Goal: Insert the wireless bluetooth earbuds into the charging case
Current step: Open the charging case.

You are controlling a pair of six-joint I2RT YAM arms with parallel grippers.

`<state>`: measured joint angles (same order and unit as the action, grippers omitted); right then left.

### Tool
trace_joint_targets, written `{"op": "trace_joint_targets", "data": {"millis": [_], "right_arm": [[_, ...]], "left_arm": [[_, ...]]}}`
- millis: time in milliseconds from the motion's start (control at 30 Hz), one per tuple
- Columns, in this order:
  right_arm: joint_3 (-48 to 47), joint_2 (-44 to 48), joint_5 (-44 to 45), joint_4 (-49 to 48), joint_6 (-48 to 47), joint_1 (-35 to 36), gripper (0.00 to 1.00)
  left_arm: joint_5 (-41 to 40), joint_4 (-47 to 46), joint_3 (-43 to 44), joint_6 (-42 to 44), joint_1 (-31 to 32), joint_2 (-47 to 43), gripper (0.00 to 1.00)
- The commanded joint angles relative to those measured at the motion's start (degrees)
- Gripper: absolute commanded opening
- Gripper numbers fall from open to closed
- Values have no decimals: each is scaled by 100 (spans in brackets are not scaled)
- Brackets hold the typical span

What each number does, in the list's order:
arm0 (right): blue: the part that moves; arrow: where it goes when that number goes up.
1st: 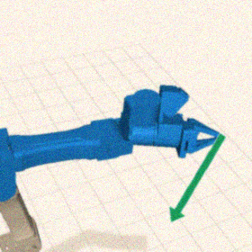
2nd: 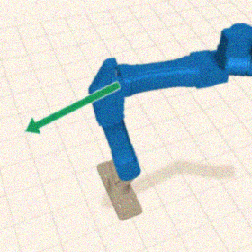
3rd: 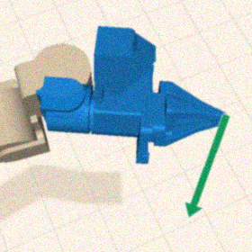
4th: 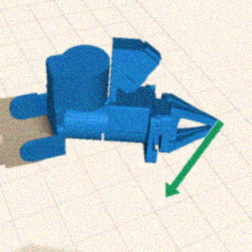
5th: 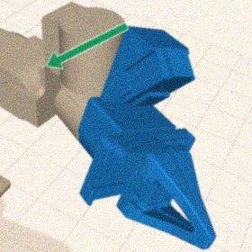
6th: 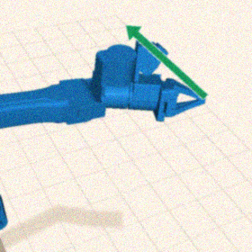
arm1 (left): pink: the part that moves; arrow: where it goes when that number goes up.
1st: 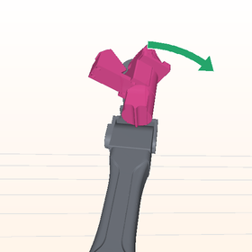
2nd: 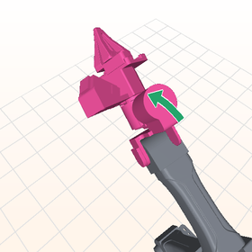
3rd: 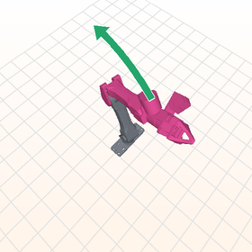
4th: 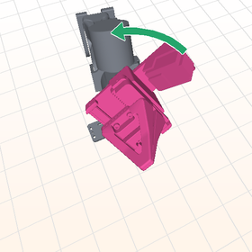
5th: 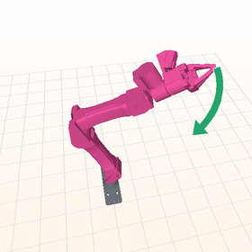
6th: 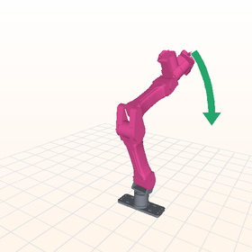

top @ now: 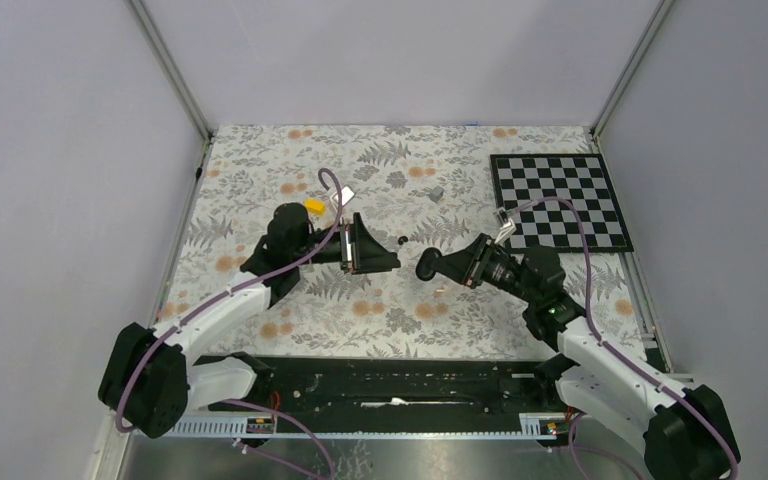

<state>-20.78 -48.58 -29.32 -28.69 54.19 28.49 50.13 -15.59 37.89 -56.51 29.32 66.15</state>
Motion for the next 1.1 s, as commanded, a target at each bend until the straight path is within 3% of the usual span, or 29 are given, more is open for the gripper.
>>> {"op": "trace_joint_targets", "data": {"millis": [0, 100, 267, 500, 800, 1067], "right_arm": [[-29, 150, -324, -1220, 470, 34, 0], [-37, 68, -449, -1560, 619, 34, 0], [-144, -163, -644, -1979, 1010, 36, 0], [-341, -147, -832, -2001, 1120, 34, 0], [-494, -341, -1071, -2138, 1236, 34, 0], [-562, -535, -1234, -2062, 1226, 38, 0]], "left_arm": [[431, -1371, 62, -606, 86, -38, 89], [283, -1535, 73, -710, 284, 12, 84], [128, -2106, 11, -1099, 425, 221, 64], [112, -2176, 180, -1189, 523, 201, 63], [125, -2362, 208, -1248, 701, 456, 54], [73, -2785, 233, -1495, 812, 553, 36]]}}
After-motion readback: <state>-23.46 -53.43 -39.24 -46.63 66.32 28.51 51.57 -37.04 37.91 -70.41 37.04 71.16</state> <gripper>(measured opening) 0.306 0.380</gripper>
